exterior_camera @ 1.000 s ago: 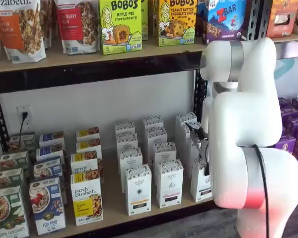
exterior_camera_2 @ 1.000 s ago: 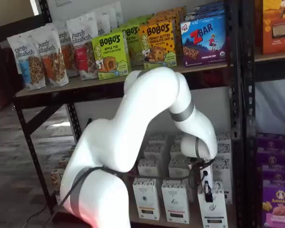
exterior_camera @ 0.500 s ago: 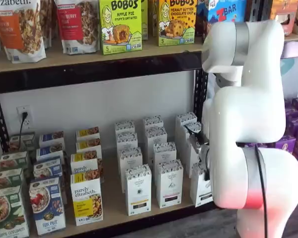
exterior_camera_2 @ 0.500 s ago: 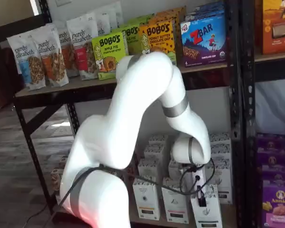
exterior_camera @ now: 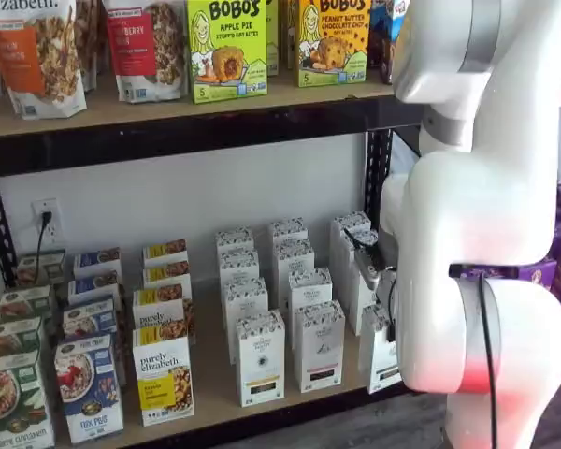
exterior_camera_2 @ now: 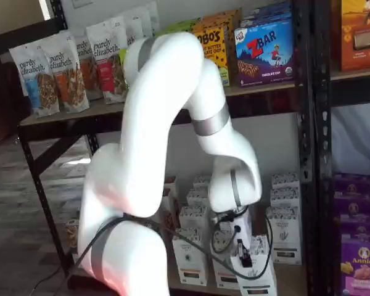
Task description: Pick up the white box with a green strip in the middle, on the bottom shelf, the sixth box from the left
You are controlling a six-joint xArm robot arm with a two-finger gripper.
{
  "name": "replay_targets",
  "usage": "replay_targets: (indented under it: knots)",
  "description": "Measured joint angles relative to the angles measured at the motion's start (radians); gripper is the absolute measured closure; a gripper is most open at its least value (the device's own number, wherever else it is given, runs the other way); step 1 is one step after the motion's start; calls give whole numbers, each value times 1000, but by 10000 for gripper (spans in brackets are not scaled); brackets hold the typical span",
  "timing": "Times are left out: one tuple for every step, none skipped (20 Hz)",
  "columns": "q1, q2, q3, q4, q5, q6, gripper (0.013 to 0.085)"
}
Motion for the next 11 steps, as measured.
replay_targets:
  knots:
    - [5, -42, 36, -33, 12, 36, 450]
    - [14, -85, 73, -34, 23, 44, 450]
    - [27, -131, 112, -8, 32, 31, 450]
    - [42, -179, 152, 37, 44, 2, 450]
    - [56, -216, 179, 79, 56, -26, 450]
    - [69, -249, 202, 117, 68, -52, 450]
    - [82, -284, 225, 158, 79, -79, 450]
    - [96, -321, 247, 199, 95, -106, 450]
    - [109, -357, 264, 241, 115, -134, 450]
    - [124, -397, 282, 292, 138, -168, 450]
    - [134, -427, 293, 328, 157, -193, 450]
